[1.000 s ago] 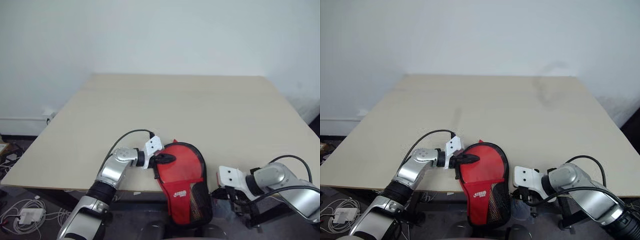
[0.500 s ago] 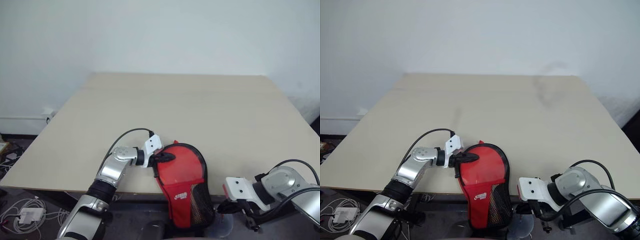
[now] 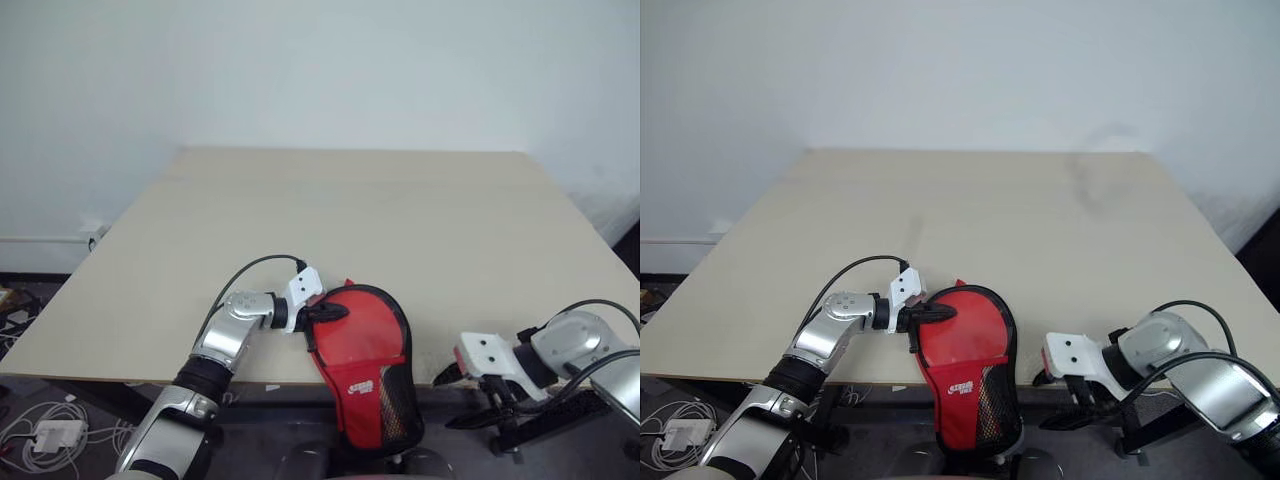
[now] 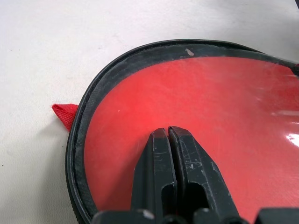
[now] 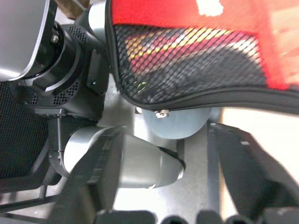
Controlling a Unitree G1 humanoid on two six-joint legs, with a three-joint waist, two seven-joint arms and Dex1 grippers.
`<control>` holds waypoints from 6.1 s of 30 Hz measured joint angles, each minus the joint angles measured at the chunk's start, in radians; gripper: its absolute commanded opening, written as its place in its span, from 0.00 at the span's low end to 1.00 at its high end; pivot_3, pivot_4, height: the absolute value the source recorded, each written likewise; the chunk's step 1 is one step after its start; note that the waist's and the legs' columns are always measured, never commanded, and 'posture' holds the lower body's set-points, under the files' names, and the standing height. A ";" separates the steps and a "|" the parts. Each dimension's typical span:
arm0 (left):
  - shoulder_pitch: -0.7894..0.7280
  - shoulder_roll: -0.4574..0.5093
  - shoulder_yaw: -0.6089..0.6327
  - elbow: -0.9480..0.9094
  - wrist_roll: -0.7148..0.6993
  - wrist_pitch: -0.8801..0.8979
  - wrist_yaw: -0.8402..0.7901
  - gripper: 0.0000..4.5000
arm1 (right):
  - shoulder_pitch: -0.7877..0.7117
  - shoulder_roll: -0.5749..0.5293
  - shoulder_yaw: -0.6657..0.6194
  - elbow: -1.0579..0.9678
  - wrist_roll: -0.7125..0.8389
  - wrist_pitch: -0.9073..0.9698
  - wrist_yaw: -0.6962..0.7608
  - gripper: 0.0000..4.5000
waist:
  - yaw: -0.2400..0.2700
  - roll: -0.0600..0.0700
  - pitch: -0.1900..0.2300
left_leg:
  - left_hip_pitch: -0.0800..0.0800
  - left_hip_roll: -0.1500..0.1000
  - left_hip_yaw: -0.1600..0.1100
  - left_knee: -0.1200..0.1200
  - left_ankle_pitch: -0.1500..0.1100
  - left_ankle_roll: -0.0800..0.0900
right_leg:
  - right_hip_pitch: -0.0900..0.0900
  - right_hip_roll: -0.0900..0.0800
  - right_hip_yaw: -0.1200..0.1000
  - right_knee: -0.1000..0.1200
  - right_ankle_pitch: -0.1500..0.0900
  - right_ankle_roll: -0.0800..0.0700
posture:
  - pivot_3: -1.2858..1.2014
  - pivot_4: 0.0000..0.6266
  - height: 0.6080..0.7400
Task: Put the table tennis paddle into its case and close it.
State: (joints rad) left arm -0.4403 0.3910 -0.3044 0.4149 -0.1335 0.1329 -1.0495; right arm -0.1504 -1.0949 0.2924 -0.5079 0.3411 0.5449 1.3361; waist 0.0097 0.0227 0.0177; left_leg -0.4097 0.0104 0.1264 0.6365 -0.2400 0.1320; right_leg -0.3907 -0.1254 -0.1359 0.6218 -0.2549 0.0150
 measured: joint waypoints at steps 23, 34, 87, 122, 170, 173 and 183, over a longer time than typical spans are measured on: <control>0.131 0.136 0.248 -0.386 -0.163 0.318 0.095 0.99 | -0.283 0.290 -0.132 0.408 0.019 0.068 -0.207 1.00 | -0.006 -0.012 0.026 | -0.022 -0.001 0.000 0.010 0.005 -0.014 | -0.021 -0.005 -0.012 0.000 0.026 0.000 | 0.52 0.00 0.74; 0.306 0.199 0.437 -0.577 -0.282 0.445 0.190 0.99 | -0.311 0.477 -0.181 0.506 -0.001 0.071 -0.428 1.00 | -0.006 -0.011 0.039 | -0.022 -0.003 0.001 0.011 0.005 -0.015 | -0.020 -0.010 -0.016 0.001 0.025 0.003 | 0.52 0.00 0.74; 0.347 0.203 0.485 -0.554 -0.353 0.426 0.252 0.99 | -0.290 0.569 -0.151 0.475 0.010 0.250 -0.541 1.00 | -0.010 -0.011 0.038 | -0.019 -0.003 0.006 0.013 0.012 -0.026 | -0.021 -0.008 -0.017 0.009 0.030 -0.002 | 0.52 0.00 0.74; 0.401 0.267 0.530 -0.585 -0.364 0.453 0.250 0.99 | -0.310 0.640 -0.141 0.503 0.008 0.240 -0.567 1.00 | -0.011 -0.011 0.038 | -0.020 -0.002 0.010 0.015 0.015 -0.030 | -0.029 -0.009 -0.012 0.020 0.031 -0.003 | 0.52 0.00 0.74; 0.369 0.249 0.510 -0.552 -0.372 0.435 0.261 0.99 | -0.331 0.639 -0.124 0.518 -0.004 0.220 -0.548 1.00 | -0.011 -0.012 0.037 | -0.020 -0.001 0.019 0.014 0.015 -0.032 | -0.033 -0.008 -0.005 0.023 0.032 -0.004 | 0.52 0.00 0.74; 0.363 0.249 0.509 -0.551 -0.371 0.435 0.261 0.99 | -0.331 0.639 -0.124 0.519 -0.004 0.220 -0.545 1.00 | -0.011 -0.012 0.037 | -0.020 -0.001 0.020 0.014 0.015 -0.032 | -0.034 -0.007 -0.004 0.023 0.032 -0.004 | 0.52 0.00 0.74; 0.362 0.224 0.482 -0.549 -0.367 0.424 0.265 0.99 | -0.361 0.634 -0.124 0.537 -0.009 0.215 -0.532 1.00 | -0.011 -0.013 0.037 | -0.020 -0.001 0.021 0.014 0.015 -0.032 | -0.035 -0.007 -0.003 0.024 0.032 -0.004 | 0.52 0.00 0.74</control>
State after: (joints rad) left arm -0.0780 0.6152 0.1773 -0.1340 -0.5004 0.5568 -0.7850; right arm -0.5113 -0.4612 0.1687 0.0288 0.3319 0.7598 0.8038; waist -0.0017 0.0096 0.0544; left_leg -0.4299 0.0096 0.1479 0.6506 -0.2246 0.1003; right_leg -0.4252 -0.1329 -0.1386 0.6456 -0.2232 0.0106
